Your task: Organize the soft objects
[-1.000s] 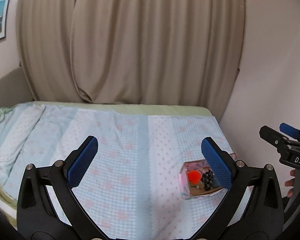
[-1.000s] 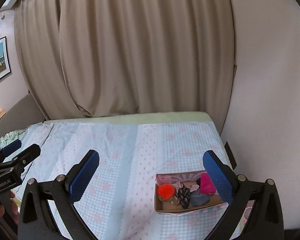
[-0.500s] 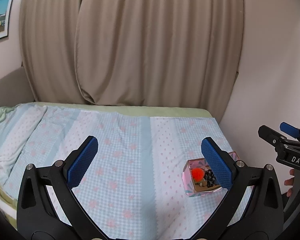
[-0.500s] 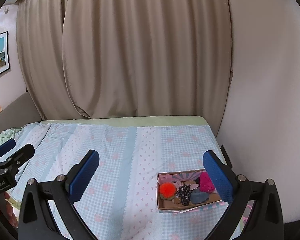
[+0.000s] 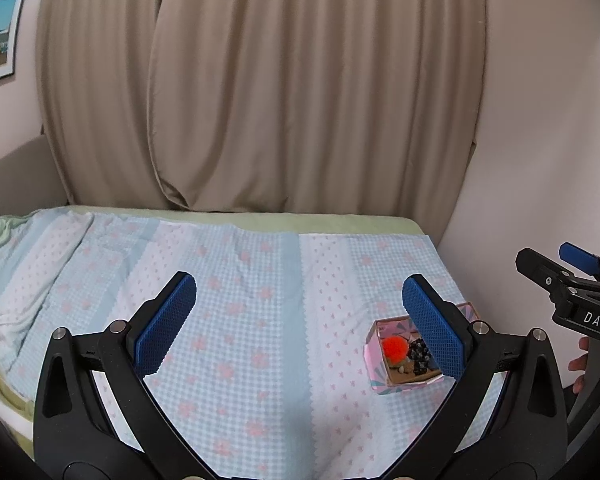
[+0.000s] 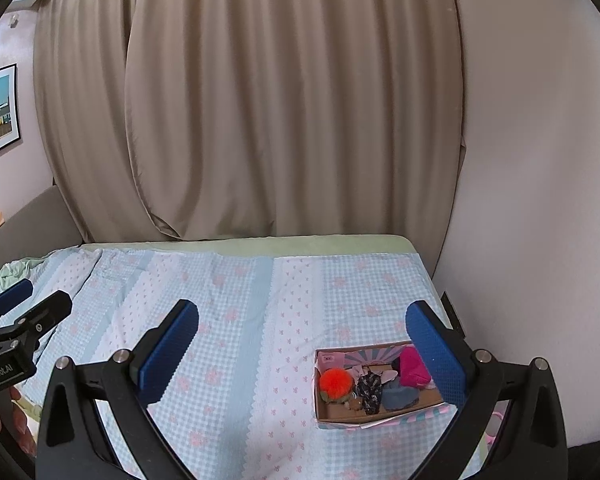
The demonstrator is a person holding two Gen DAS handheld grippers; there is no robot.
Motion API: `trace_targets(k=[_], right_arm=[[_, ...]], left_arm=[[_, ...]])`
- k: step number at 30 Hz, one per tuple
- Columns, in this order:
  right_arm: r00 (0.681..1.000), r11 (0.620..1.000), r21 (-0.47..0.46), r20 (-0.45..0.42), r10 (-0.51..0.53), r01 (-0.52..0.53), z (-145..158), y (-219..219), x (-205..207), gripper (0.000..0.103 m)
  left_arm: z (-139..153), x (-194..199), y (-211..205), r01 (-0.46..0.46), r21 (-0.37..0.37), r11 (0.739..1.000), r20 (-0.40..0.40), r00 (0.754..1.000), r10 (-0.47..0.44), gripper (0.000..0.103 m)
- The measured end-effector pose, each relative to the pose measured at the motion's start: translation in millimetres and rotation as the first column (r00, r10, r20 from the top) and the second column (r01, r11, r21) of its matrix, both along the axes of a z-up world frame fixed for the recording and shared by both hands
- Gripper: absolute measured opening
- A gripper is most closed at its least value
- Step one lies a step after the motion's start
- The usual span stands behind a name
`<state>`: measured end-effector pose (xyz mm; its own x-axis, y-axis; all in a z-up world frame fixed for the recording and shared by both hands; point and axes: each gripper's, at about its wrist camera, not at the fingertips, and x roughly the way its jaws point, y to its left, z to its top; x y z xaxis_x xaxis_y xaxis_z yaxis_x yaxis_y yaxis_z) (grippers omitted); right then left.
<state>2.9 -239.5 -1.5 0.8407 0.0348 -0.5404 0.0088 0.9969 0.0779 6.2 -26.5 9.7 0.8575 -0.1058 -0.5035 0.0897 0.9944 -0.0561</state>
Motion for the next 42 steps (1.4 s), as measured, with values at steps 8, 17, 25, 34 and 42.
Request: trace_targets(k=[8,17,25,34,42], right_arm=[[1.0,1.0,-0.005,0.001,-0.001,0.001,2.1,-1.4,4.1,0.103],[1.0,1.0,-0.003,0.003,0.0,0.0,2.4,-1.7,5.7,0.103],[1.0,1.0,-0.002,0.001,0.0,0.0,2.2,0.0,7.5,0.103],[1.0,1.0,0.002,0.002,0.003,-0.003,2.6,-0.8,8.4,0.103],[1.0,1.0,0.005,0.005,0.004,-0.004,2.2,-1.0,6.8,0.103]], left_arm=[[0.4,3.5,-2.8,0.0,0.0,1.0,0.005,1.0,0.0,0.103],[-0.9,5.9,-6.7,0.001,0.008,1.0,0.004,1.0,-0.002,0.103],[-1.4,7.5,-7.3,-0.004,0.005,1.0,0.001,1.0,0.004,0.103],[1.0,5.0,-9.2,-0.038,0.024,0.999,0.027,0.999,0.037,0.103],[5.1,0.5,-12.0,-0.084,0.056,0.995,0.075,0.994,0.08,0.103]])
